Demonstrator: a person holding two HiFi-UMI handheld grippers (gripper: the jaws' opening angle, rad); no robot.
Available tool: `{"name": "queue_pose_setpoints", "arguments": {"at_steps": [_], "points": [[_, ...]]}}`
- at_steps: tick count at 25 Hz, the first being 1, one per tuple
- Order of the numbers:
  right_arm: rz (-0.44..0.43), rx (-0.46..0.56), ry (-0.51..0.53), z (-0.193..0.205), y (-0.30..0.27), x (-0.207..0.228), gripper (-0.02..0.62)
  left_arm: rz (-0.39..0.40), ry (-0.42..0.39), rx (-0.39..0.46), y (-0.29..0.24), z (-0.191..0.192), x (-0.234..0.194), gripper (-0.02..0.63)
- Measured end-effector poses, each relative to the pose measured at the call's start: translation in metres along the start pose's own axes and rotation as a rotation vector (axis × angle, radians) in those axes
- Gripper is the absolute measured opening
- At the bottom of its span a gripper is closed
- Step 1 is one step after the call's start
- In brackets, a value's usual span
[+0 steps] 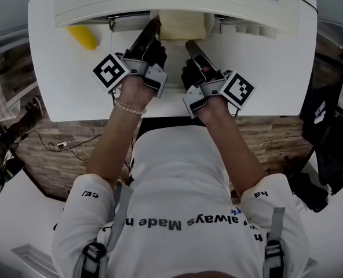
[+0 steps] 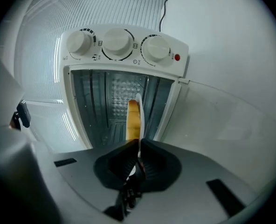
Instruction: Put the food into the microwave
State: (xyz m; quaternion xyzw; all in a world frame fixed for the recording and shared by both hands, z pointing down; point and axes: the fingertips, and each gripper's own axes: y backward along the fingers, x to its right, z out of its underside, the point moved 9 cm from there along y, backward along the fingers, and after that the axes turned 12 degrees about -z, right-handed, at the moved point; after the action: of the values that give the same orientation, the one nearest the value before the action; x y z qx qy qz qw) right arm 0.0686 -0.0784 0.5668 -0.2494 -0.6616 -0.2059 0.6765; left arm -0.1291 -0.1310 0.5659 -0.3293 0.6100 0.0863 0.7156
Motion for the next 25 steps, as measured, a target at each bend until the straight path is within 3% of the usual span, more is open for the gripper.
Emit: {"name": "queue_pose_setpoints", "arguments": {"at_steps": [4, 7, 16, 25], "points": [[0.009, 0.045, -0.029, -0.002, -0.001, 0.002, 0.022, 0.005, -0.017, 0.007, 0.005, 0.004, 0.001, 0.096], [0.010, 0.057, -0.038, -0.007, -0.006, 0.004, 0.021, 0.004, -0.008, 0.000, 0.013, 0.010, 0.000, 0.110], [-0.023, 0.050, -0.050, -0.017, -0.026, 0.005, 0.022, 0.026, -0.058, -0.070, 0.015, 0.028, 0.004, 0.109], [-0.038, 0.029, -0.040, -0.023, -0.040, 0.004, 0.021, 0.010, -0.060, -0.098, -0.013, 0.026, 0.002, 0.040]]}}
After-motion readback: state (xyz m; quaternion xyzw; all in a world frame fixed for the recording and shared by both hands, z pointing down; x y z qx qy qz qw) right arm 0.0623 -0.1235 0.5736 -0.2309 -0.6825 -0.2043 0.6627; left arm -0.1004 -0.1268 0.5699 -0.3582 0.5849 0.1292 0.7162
